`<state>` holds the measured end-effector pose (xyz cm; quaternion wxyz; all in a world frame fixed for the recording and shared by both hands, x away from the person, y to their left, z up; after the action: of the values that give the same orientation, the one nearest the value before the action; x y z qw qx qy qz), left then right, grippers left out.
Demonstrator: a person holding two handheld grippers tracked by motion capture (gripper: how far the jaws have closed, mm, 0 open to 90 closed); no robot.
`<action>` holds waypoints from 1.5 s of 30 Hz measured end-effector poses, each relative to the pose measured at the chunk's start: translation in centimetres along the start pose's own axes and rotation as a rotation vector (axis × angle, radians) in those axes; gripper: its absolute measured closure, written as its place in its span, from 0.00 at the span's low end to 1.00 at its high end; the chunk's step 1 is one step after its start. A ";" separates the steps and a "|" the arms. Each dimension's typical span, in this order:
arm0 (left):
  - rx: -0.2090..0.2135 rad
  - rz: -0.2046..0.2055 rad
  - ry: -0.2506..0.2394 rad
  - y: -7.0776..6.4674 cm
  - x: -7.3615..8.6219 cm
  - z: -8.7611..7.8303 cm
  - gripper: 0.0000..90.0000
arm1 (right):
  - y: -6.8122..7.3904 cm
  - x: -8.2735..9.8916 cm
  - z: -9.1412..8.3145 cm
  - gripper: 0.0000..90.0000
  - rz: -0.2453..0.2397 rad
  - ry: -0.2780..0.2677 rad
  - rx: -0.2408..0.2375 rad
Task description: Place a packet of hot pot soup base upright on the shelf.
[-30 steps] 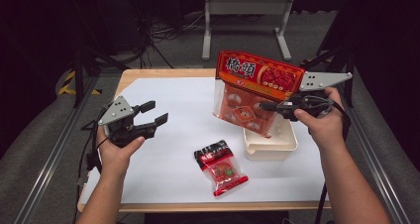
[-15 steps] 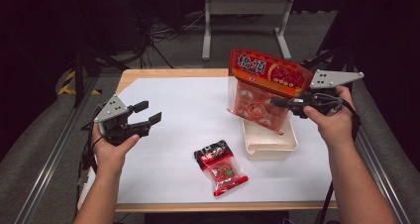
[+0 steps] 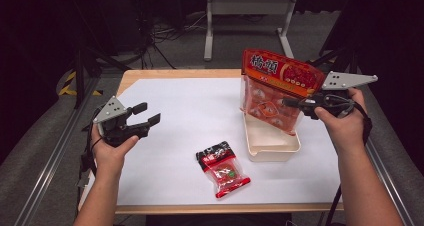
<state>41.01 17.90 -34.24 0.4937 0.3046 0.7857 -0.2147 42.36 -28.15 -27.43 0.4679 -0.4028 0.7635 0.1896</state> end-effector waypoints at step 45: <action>0.014 -0.006 0.008 -0.1 0.2 0.1 0.42 | -0.9 4.9 3.0 0.78 0.087 0.085 0.061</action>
<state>40.94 17.80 -34.46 0.4877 0.3064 0.7872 -0.2204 43.58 -28.85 -33.13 0.4382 -0.3625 0.8050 0.1692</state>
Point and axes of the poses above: each handheld gripper's, and its own axes: z roughly forward along the jaws, x roughly out of its underside, y roughly to its left, the point moved 5 cm from there along z, roughly forward along the jaws, and after that the axes turned 5 degrees about y, right-handed, at the moved point
